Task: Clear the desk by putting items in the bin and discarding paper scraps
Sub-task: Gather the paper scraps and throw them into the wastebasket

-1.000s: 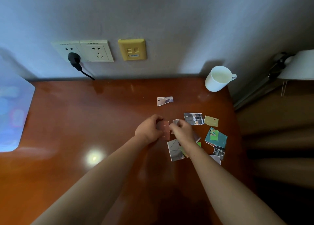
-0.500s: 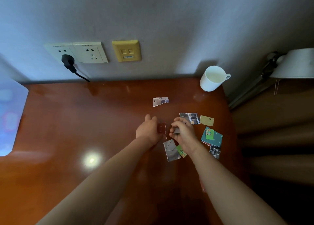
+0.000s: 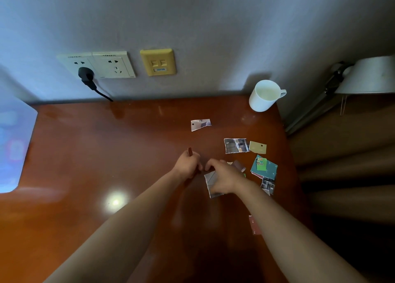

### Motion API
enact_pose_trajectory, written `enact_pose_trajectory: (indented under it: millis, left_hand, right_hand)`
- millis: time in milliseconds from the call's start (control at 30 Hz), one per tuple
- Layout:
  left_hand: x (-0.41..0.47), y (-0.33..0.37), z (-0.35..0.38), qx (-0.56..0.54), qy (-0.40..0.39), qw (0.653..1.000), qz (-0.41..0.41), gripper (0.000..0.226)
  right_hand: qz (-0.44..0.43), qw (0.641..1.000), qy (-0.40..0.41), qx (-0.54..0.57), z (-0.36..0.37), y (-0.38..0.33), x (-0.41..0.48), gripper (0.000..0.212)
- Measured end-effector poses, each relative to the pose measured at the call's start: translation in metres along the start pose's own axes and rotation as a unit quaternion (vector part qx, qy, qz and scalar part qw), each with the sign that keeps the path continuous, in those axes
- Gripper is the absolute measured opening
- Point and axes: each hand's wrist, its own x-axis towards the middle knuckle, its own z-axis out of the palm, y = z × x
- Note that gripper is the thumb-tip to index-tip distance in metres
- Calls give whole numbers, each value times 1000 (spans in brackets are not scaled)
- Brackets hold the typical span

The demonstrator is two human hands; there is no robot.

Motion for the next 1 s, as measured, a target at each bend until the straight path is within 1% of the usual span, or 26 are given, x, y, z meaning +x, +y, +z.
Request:
enact_pose_trajectory:
  millis: [67, 133, 200, 300, 400, 500, 567, 600, 633, 667, 700, 733, 767, 800, 867, 900, 933, 1000]
  left_hand:
    - [-3, -3, 3, 1, -4, 1000, -10, 30]
    - [-4, -6, 5, 6, 6, 1000, -20, 30]
    - [-5, -7, 5, 13, 15, 1000, -21, 32]
    - [-8, -8, 7, 20, 21, 999, -21, 34]
    - [-9, -10, 8, 23, 22, 999, -17, 31]
    - [-10, -11, 6, 23, 25, 999, -4, 31]
    - [-9, -10, 4, 25, 31, 999, 3, 31]
    - [-8, -9, 3, 27, 37, 999, 8, 31]
    - [-6, -8, 1, 29, 42, 999, 11, 32]
    - [-4, -6, 0, 28, 47, 998, 14, 31]
    - [-2, -3, -2, 25, 49, 998, 18, 31]
    - [0, 0, -4, 24, 51, 998, 22, 30]
    - [2, 4, -6, 24, 55, 998, 26, 30]
    - [6, 7, -9, 26, 59, 997, 31, 29]
    - [15, 14, -12, 21, 68, 996, 44, 23]
    - [20, 18, -14, 18, 73, 996, 47, 17]
    - [25, 21, -15, 18, 79, 995, 51, 13]
    - [37, 28, -17, 34, 90, 993, 63, 13]
  right_hand:
    - [-15, 997, 8, -78, 2, -2, -5, 68]
    - [-25, 990, 36, -134, 5, -3, -6, 67]
    - [-29, 984, 57, -166, 7, -3, -5, 62]
    - [-23, 982, 67, -174, 9, 1, -4, 53]
    - [-36, 981, 76, -172, 9, 2, -3, 43]
    - [-48, 982, 88, -162, 7, 0, -2, 40]
    - [-39, 986, 91, -137, 7, 0, 0, 33]
    - [-30, 990, 94, -102, 7, 0, 1, 31]
    - [-14, 994, 99, -39, 7, -1, 3, 31]
    - [6, 993, 103, 49, 5, -2, 5, 30]
    - [26, 982, 107, 150, 1, -5, 7, 28]
    - [44, 961, 110, 250, -4, -7, 9, 25]
    - [64, 932, 111, 338, -9, -8, 11, 21]
    - [87, 896, 109, 422, -15, -8, 14, 18]
    - [114, 803, 103, 575, -24, -7, 21, 17]
    - [123, 756, 106, 634, -29, -6, 24, 17]
    - [130, 716, 108, 678, -33, -6, 27, 15]
    - [140, 660, 106, 731, -42, -7, 32, 12]
